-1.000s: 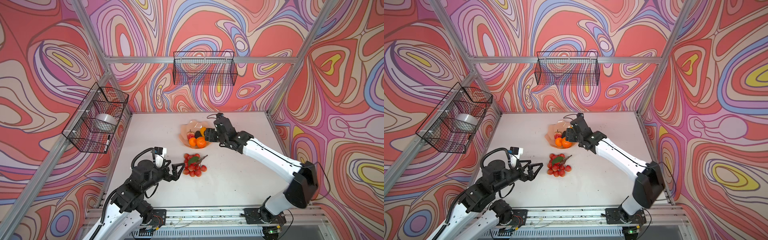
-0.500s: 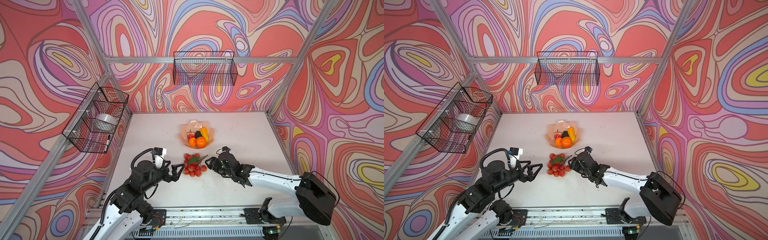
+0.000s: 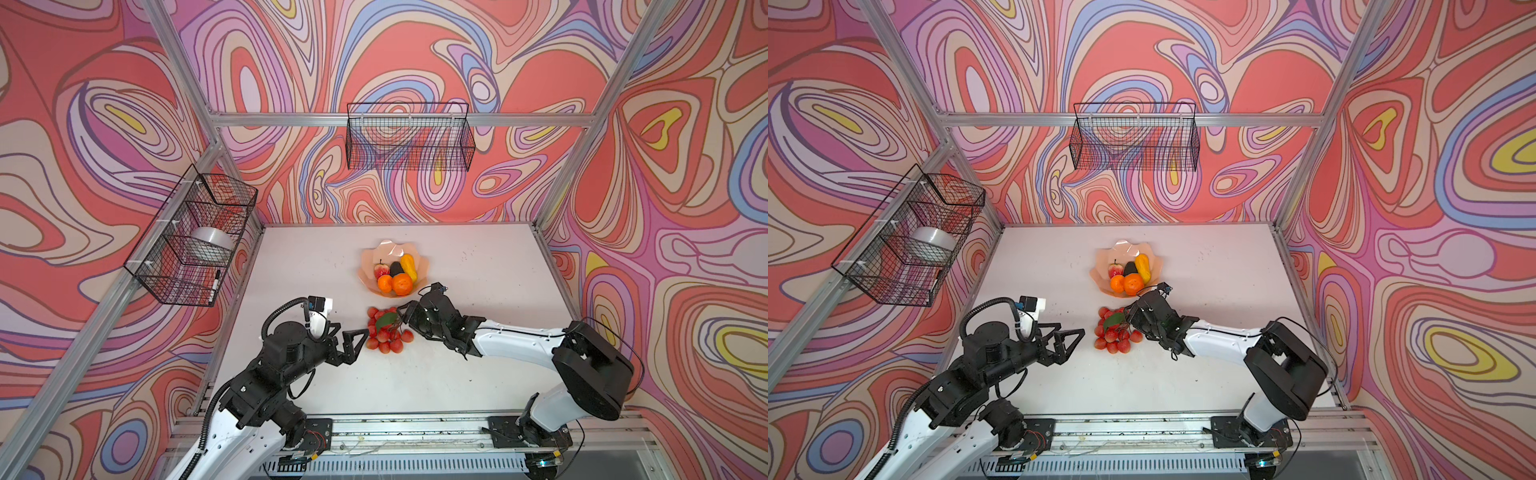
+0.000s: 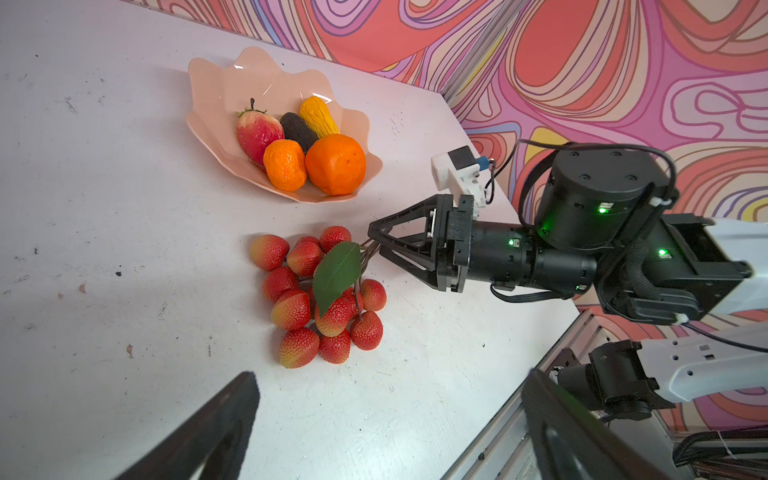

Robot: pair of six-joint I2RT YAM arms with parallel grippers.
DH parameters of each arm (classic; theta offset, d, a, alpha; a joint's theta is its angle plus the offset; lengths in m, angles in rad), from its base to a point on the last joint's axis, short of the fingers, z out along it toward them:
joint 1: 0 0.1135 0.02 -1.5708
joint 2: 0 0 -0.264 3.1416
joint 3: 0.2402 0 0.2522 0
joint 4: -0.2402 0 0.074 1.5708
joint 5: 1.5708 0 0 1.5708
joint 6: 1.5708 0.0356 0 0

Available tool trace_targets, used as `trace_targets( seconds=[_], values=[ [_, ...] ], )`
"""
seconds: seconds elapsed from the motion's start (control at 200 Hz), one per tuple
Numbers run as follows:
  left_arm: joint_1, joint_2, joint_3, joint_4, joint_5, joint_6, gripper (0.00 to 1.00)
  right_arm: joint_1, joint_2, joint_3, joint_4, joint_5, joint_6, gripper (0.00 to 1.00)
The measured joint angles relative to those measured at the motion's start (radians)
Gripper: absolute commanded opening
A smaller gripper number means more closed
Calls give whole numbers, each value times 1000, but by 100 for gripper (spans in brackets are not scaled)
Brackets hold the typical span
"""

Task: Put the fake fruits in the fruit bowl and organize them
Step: 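Move the right gripper to the lychee bunch and grasp its stem, then lift the lychee bunch with the right gripper and lay it in the bowl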

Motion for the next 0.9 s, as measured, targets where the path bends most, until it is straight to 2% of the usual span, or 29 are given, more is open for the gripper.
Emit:
trace_targets(
  seconds=[0.416, 0.501, 0.581, 0.691, 0.896],
  values=[
    [0, 2, 0, -3, 0, 0, 100, 0, 60, 4, -10, 45, 23, 50],
    [0, 2, 0, -3, 0, 0, 100, -1, 74, 20, -14, 49, 19, 46],
    [0, 2, 0, -3, 0, 0, 100, -2, 92, 34, -13, 49, 12, 40],
    [0, 2, 0, -3, 0, 0, 100, -2, 115, 47, -2, 45, 8, 26],
    [0, 1, 0, -6, 0, 0, 100, -2, 125, 50, 14, 39, -4, 6]
  ],
)
